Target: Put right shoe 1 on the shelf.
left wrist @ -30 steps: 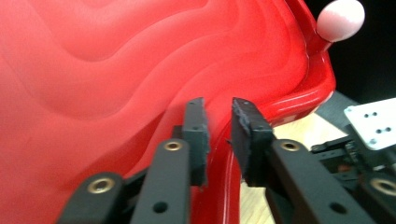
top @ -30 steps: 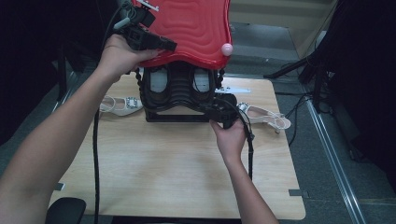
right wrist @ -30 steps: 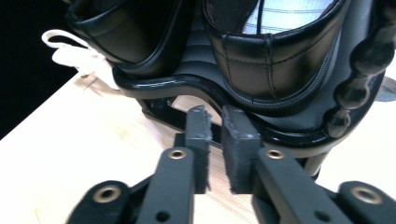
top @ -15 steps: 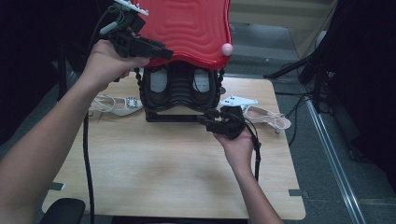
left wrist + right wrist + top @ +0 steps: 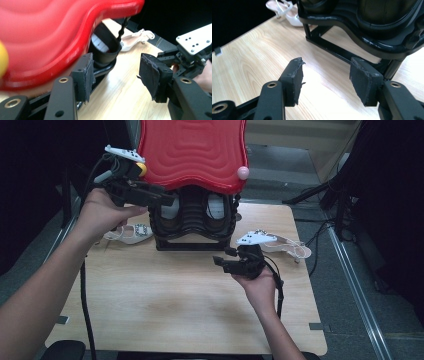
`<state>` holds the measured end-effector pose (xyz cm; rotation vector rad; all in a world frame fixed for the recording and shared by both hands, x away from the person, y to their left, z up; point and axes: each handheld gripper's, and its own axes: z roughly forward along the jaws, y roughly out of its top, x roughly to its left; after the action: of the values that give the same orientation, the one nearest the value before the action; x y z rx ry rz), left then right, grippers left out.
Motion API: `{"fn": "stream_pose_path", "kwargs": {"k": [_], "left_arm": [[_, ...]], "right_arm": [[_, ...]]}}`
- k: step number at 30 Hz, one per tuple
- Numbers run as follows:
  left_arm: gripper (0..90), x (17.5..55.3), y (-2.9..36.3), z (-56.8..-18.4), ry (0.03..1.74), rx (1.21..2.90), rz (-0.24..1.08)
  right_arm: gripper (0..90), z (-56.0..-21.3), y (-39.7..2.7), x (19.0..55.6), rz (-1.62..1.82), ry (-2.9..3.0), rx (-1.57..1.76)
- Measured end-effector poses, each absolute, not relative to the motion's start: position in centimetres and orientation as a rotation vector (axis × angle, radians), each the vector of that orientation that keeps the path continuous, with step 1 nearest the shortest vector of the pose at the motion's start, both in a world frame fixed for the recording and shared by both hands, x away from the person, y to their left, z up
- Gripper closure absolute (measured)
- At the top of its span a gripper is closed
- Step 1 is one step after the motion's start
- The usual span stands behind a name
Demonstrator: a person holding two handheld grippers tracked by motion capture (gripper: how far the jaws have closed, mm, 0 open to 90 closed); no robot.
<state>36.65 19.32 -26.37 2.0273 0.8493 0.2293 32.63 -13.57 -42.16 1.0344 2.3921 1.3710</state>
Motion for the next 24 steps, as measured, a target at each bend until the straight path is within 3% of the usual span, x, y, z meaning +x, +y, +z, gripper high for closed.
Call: {"fn": "stream_pose_path", "kwargs": {"k": [21,24], "left_arm": [[44.4,33.3,21.1,-33.1,0.902,2.008,0.172],[50.7,33.2,21.2,-34.1,0.889,2.004,0.17]], "right_arm": [[48.7,-45.3,-14.5,32.8,1.398,2.406,1.057],[48.9,-45.4,-14.6,32.7,1.412,2.405,1.052]]}}
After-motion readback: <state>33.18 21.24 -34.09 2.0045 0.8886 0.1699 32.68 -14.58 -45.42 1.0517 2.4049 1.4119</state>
